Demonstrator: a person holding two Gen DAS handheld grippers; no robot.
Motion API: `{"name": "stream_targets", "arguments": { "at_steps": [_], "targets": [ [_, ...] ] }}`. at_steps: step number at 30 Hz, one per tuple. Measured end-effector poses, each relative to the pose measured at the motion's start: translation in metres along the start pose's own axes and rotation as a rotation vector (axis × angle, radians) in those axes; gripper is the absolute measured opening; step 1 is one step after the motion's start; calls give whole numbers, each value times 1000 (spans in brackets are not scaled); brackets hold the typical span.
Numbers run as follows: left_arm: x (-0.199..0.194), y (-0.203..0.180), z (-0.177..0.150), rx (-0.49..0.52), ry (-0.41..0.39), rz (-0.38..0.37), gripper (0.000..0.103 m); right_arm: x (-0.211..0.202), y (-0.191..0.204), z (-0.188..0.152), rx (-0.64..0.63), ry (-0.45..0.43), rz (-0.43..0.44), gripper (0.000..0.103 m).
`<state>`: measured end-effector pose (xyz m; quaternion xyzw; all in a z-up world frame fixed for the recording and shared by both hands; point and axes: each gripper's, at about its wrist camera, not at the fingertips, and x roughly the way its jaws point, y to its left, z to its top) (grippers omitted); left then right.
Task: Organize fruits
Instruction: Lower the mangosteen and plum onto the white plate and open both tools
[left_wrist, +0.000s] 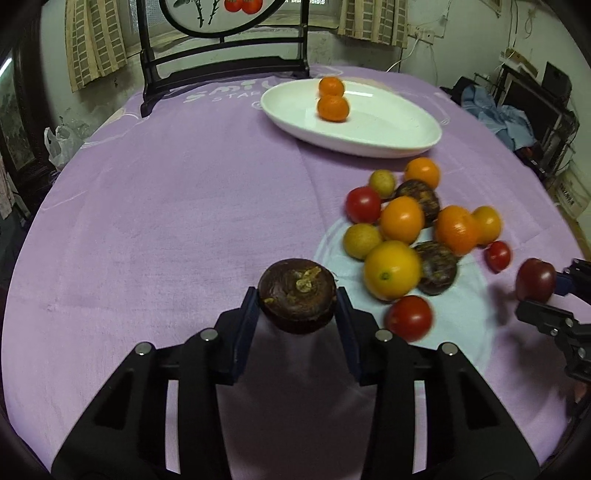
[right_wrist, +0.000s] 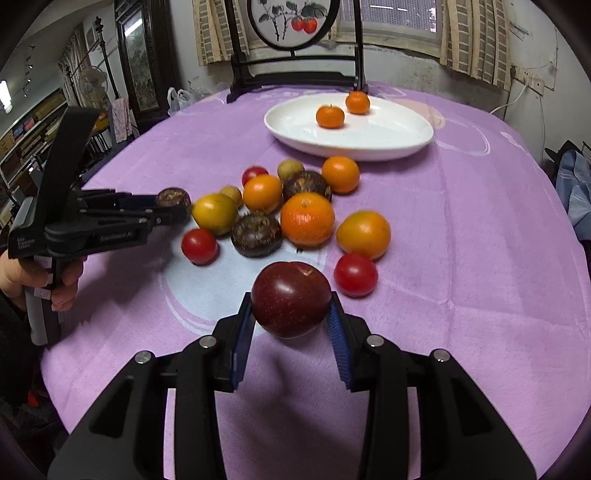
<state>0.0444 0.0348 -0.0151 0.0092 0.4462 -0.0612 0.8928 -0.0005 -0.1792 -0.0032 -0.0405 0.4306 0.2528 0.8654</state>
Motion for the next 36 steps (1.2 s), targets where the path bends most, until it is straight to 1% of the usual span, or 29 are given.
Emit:
{"name": "stream_targets", "arguments": {
  "at_steps": [3,6,9,10,12,13,15,16,17,20,22,23,28,29,30,31,32,33,34,36],
  "targets": [
    [-26,-7,14,-3,-49,-48,42,-13,-1,15,-20,-38,-9,39],
    [-44,-17,35,5,-99,-84,42,-23,-4,41,-53,-91,-42,39],
    [-57,-36,60,46,-188,-40,42,-19,-10,66,-69,-121,-73,39],
    [-57,-40,68,51,-204,-47,42,-16,-12,72,-69,-127,-78,39],
    [-48,-45,88,30,-196,-83,42,-3,-20,89,-65,-133,-92,39],
    [-38,-47,100,13,-193,-76,42,4,-23,95,-70,-130,-104,39],
    [-20,-51,115,5,-199,-32,42,21,-29,108,-87,-123,-126,39],
    [-8,-51,122,4,-190,-13,42,35,-35,115,-79,-103,-128,39],
    [7,-51,127,-8,-161,0,42,44,-41,119,-68,-84,-128,39],
    [46,-44,139,-41,-85,4,42,71,-54,130,-55,-34,-144,39],
    [63,-41,143,-51,-55,20,42,87,-61,137,-51,-9,-147,39],
    [73,-39,145,-57,-42,24,42,93,-64,138,-49,0,-146,39],
    [96,-33,153,-77,-13,21,43,119,-74,147,-26,32,-156,39],
    [99,-32,155,-89,-4,17,45,122,-76,148,-15,38,-153,39],
    [101,-32,155,-102,0,12,51,124,-78,148,-5,43,-149,41],
    [100,-30,156,-121,-8,15,68,125,-80,148,10,41,-145,44],
    [97,-29,155,-133,-24,25,76,124,-82,147,20,29,-145,45],
    [93,-29,154,-140,-42,34,76,122,-82,146,26,21,-143,46],
    [89,-29,154,-138,-48,27,76,118,-82,144,27,16,-139,46],
    [84,-28,151,-138,-43,18,77,111,-81,140,29,8,-140,47]
  ]
}}
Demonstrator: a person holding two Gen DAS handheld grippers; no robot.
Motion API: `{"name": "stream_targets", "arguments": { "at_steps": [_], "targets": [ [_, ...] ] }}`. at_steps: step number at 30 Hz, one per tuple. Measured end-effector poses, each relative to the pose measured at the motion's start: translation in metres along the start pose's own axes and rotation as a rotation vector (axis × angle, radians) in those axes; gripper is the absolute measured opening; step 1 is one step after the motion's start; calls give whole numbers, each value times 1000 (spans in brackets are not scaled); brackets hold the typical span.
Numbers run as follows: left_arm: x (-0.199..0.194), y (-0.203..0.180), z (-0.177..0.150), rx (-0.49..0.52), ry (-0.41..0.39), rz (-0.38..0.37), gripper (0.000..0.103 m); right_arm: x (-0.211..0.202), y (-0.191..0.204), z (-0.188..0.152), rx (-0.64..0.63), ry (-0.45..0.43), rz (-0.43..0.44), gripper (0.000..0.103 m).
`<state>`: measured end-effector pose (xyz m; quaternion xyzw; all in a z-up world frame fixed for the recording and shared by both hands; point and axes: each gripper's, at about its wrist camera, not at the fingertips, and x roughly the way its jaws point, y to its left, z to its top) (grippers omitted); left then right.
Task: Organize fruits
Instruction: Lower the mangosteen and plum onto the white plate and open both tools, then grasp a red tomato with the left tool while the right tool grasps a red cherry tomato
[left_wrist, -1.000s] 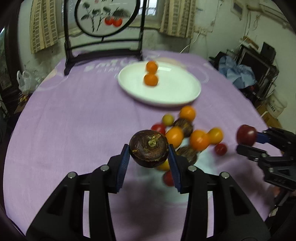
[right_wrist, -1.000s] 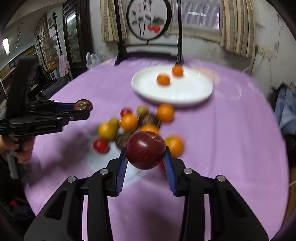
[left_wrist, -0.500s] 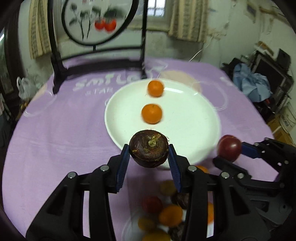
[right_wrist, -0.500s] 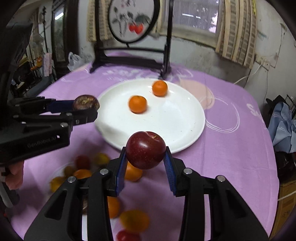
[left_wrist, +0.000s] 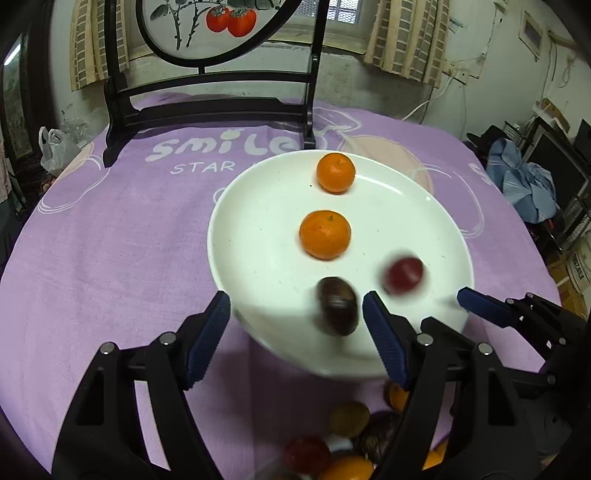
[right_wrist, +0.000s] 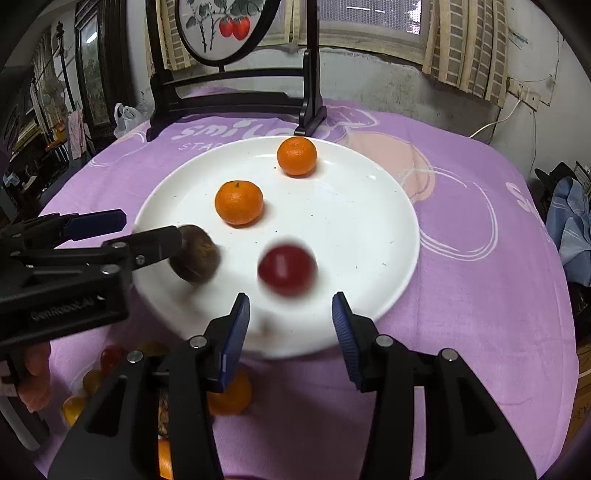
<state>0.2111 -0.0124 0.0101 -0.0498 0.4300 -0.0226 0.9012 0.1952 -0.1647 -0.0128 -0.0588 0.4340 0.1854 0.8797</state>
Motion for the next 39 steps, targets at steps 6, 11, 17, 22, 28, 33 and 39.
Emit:
{"name": "stream_targets", "arguments": {
  "at_steps": [6,11,17,22,28,33,39],
  "targets": [
    [-33,7,-25,-2,-26,-20,90,-32,1,-26,8,-9,22,49],
    [-60,13,-57,17,-53,-14,94,-67,6,-60,-9,-30,24,59],
    [-84,20,-91,27,-57,-32,94,-97,14,-99,-11,-32,43,59],
    [-97,20,-111,29,-64,-56,96,-98,30,-124,-44,11,26,59],
    [-99,20,-131,58,-44,-52,96,-82,38,-133,-38,55,17,59],
    [-97,20,-140,84,-25,-58,96,-66,45,-132,-45,82,-8,57],
    [-92,18,-149,101,14,-75,96,-67,42,-131,-35,59,-4,31]
  ]
}}
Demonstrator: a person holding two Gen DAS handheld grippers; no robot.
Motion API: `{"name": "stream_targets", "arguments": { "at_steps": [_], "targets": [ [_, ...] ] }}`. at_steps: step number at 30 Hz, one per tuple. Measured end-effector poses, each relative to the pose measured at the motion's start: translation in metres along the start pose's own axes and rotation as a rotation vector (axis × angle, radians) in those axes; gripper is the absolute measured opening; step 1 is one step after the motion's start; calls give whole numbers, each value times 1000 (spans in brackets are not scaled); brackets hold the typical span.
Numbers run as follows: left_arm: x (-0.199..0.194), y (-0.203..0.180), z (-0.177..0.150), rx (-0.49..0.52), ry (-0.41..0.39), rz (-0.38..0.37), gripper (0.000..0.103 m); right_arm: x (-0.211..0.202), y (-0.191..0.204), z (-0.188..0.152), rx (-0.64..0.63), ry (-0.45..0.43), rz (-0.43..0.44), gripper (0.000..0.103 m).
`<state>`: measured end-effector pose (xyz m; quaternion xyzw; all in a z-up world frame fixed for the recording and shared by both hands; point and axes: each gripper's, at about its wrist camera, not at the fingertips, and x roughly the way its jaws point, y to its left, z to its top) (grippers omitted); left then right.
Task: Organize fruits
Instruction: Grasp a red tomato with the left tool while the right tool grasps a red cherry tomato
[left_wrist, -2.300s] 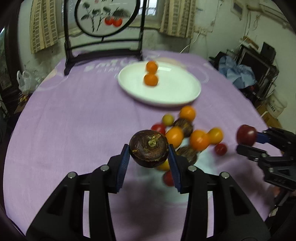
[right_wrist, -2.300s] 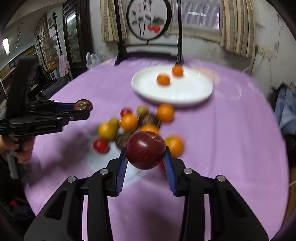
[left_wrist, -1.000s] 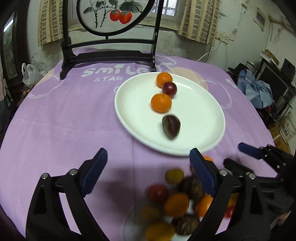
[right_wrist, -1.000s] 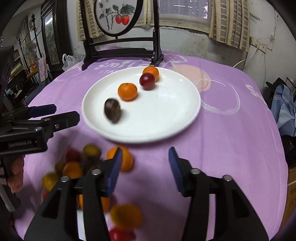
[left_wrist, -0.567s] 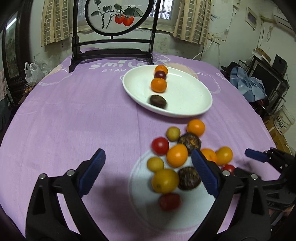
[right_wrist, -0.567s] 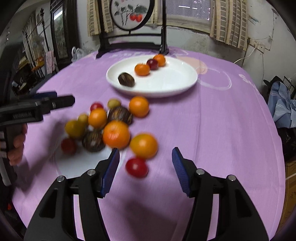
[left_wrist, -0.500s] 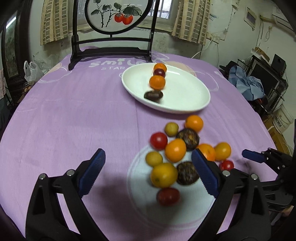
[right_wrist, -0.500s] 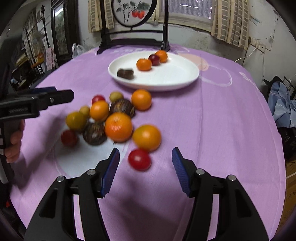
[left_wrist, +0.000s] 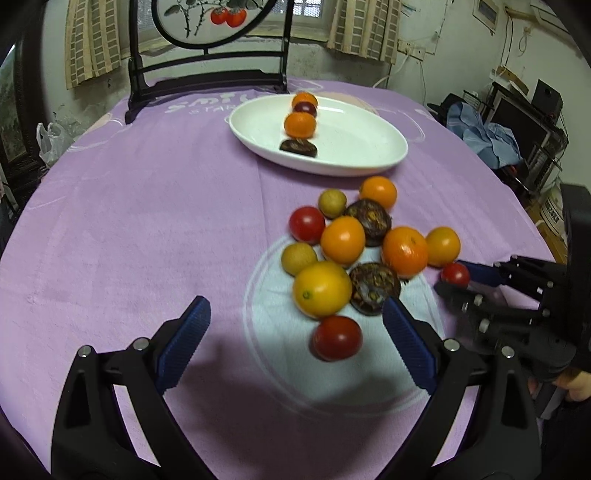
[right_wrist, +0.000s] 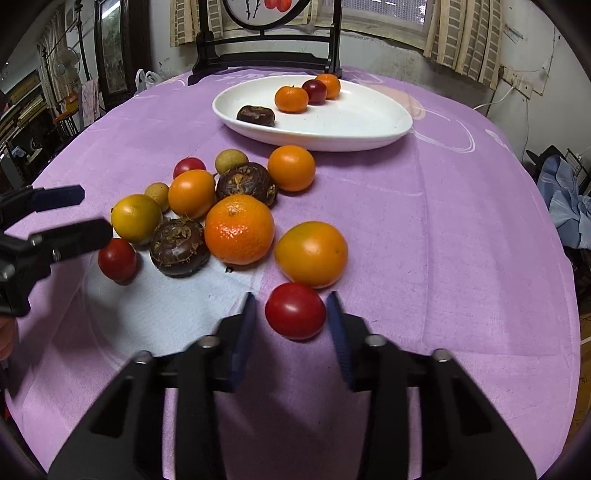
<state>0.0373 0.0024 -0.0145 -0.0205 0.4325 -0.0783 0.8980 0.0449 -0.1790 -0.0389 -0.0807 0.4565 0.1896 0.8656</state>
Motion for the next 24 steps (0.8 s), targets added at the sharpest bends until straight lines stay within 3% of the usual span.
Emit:
{"name": "stream_targets", "arguments": {
  "at_steps": [9,10,13,16,24],
  "targets": [
    [11,-18,-16,72,44,2,93,-10,-6,-8,37,-38,93,31],
    [11,-20,-17,73,46,2,86,-11,-7,-9,38,-40,101,31],
    [22,-21,-17,76,85,2,50,-12,-7,-11,42,-46,116,31],
    [21,-25,-16,82,75,-4,34,-14,-8,-12,45,-53,126,31],
    [-1,-31,-17,106,78,-73,31,-29,-5,-13,45,-90,167,31]
  ]
}}
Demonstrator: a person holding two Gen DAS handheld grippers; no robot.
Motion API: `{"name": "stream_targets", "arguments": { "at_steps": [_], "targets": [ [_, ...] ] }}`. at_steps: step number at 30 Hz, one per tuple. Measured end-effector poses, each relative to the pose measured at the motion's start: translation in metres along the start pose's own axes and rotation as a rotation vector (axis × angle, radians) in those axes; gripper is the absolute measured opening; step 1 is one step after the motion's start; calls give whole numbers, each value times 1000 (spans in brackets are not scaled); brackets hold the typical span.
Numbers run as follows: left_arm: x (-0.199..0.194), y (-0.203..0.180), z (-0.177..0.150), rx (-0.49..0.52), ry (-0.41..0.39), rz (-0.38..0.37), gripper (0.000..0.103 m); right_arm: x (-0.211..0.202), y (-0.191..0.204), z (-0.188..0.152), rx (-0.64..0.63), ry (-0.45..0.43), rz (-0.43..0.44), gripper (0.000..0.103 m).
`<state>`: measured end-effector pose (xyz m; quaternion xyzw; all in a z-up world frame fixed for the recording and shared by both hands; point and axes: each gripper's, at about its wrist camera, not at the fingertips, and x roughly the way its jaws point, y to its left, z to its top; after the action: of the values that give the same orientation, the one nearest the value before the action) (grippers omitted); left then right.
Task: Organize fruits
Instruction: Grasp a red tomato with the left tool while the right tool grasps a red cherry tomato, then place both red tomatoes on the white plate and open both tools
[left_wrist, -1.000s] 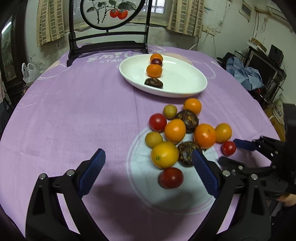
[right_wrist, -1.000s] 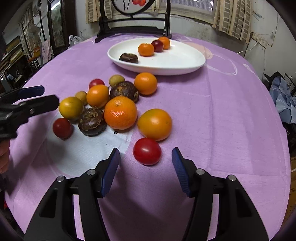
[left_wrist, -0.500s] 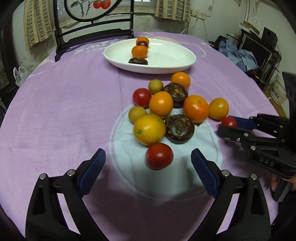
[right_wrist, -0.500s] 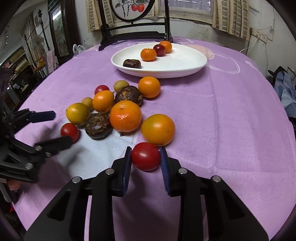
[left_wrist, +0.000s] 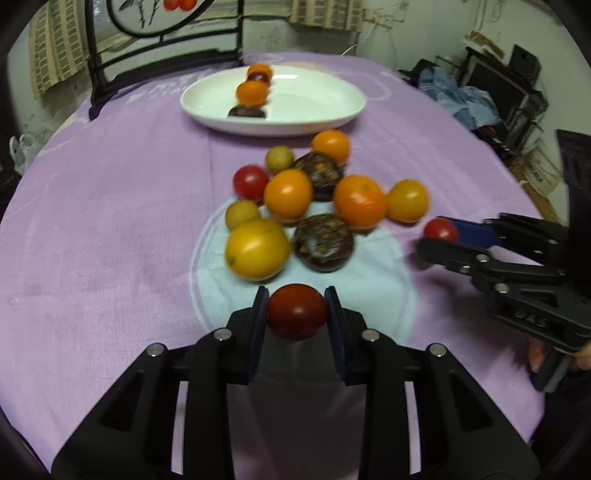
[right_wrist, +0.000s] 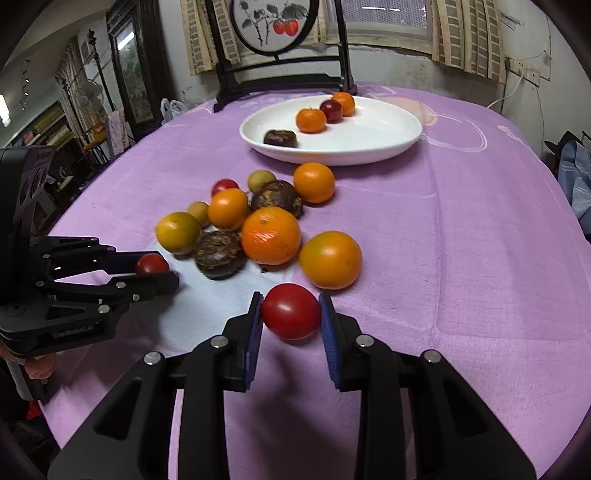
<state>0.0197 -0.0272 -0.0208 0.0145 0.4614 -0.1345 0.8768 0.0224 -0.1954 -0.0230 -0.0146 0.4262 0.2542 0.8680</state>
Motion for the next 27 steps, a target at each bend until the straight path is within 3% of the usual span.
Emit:
{"name": "stream_targets", "arguments": {
  "at_steps": [4,13,20,27],
  "targets": [
    [-22,-1,17,12,-67,-15,31,-15,4,8,1,-44,28,31],
    [-27,2,84,-7,-156,30,31,-33,18,62,-83,-135,-39,31],
    [9,23,144,-67,-160,112,31,8,0,113,-86,-116,-120,31],
    [56,49,172,-113,-104,165,31,57,-25,136,-54,-50,-161,31]
  ]
}}
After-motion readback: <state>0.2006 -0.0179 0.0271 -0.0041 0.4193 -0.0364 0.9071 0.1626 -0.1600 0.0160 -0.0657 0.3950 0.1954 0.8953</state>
